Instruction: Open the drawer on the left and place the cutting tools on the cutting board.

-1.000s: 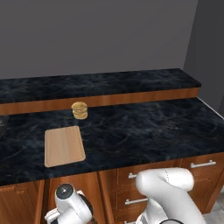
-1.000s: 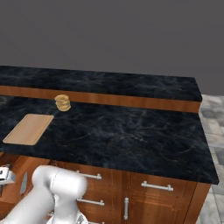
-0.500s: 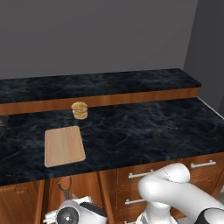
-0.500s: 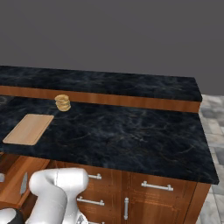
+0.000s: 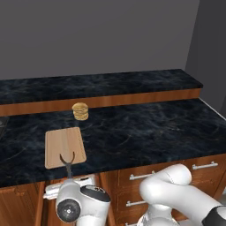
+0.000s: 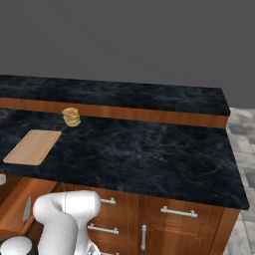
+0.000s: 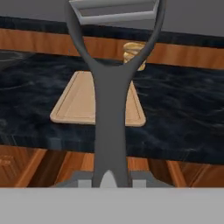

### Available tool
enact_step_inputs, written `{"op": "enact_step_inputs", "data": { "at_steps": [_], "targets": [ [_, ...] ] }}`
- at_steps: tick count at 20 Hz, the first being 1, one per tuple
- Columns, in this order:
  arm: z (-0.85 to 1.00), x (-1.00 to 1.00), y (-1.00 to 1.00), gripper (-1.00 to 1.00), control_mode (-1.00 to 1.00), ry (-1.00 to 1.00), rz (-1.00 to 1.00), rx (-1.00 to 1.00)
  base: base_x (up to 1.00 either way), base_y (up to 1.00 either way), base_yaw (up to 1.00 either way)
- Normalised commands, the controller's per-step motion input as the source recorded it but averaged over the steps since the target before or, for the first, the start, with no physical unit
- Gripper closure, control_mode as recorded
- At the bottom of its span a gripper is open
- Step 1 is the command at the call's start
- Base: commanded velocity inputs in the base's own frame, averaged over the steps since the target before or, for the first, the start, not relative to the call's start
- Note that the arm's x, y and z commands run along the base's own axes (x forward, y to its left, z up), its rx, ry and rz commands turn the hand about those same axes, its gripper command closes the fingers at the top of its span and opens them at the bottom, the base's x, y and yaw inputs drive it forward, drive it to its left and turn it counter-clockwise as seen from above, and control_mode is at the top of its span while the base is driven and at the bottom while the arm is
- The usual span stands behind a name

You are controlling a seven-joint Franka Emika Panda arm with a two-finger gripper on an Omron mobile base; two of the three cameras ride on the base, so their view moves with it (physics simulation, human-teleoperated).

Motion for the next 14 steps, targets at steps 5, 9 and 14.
{"op": "enact_step_inputs", "data": {
  "at_steps": [5, 9, 14],
  "targets": [
    [0.86, 0.98, -0.14, 1.00, -1.00, -0.02, -0.01, 0.06, 0.00, 0.00, 0.00],
    [0.08, 1.00, -0.04, 1.00, -1.00, 0.08, 0.00, 0.00, 0.00, 0.00, 0.00],
    [0.00, 0.50, -0.02, 1.00, -1.00, 0.15, 0.00, 0.00, 0.00, 0.00, 0.00]
  ]
}}
